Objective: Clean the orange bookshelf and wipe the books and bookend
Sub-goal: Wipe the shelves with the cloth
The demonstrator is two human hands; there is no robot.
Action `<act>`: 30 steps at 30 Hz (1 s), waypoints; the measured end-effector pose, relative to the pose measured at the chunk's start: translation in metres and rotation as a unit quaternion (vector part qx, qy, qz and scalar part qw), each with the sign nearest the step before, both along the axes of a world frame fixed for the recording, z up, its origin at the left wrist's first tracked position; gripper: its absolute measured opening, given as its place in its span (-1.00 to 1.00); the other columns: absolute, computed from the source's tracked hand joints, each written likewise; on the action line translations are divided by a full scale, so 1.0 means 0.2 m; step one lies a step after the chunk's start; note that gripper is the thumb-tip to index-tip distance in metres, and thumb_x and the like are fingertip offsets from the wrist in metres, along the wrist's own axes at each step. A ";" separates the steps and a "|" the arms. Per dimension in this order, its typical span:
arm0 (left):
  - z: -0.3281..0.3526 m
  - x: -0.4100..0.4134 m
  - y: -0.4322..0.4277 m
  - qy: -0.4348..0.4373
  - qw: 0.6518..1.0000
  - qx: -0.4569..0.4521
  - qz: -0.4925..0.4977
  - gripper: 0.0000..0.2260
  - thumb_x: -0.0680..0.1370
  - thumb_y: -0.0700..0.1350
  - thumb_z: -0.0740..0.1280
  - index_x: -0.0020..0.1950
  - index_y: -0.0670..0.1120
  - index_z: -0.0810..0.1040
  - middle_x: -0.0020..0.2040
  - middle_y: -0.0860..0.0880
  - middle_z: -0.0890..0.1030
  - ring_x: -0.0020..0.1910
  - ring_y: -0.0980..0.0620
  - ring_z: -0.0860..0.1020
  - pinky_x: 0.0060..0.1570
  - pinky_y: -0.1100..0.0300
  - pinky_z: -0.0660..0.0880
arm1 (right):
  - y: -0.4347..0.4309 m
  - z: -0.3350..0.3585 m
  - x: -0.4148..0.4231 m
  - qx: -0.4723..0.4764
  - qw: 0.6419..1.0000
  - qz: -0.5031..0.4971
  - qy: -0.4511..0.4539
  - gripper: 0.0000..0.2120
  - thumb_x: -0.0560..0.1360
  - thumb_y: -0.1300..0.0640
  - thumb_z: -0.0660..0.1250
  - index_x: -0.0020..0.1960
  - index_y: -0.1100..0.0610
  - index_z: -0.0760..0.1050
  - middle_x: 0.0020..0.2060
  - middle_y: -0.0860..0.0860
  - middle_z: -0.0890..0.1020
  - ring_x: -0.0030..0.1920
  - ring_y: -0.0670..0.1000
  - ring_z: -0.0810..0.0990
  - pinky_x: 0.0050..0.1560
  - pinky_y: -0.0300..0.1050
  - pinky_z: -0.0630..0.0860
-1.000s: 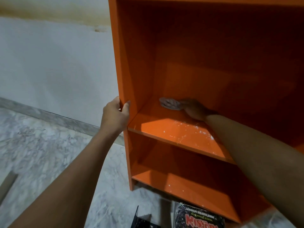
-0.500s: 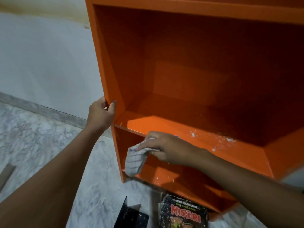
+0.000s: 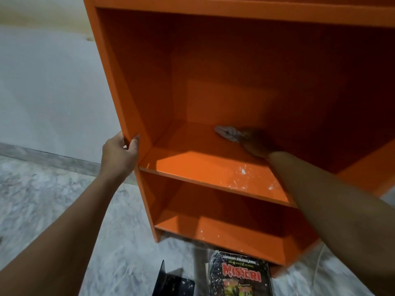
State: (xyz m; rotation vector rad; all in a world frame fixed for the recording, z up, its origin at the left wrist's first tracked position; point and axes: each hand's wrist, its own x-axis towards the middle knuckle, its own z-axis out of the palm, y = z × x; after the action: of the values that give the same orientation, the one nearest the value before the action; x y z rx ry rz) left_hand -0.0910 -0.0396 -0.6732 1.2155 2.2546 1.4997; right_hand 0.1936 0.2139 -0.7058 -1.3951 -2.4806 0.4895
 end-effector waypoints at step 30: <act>-0.22 0.57 0.08 -0.561 0.825 0.010 0.070 -0.83 0.63 -0.15 0.31 0.13 -0.23 0.45 -0.02 -0.17 0.58 0.00 -0.12 0.66 0.07 0.04 0.62 | 0.16 -0.07 0.49 -0.039 0.999 -0.006 0.013 -0.60 0.63 -0.16 0.17 0.43 -0.13 0.41 0.41 -0.01 0.47 0.32 0.04 0.50 0.33 0.00 0.41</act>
State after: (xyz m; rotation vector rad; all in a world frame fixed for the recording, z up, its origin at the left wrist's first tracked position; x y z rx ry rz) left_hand 0.0228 -0.0245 -0.7167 0.0062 1.4774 1.6217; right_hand 0.2910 0.2460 -0.7197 -1.4216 -2.4572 0.6036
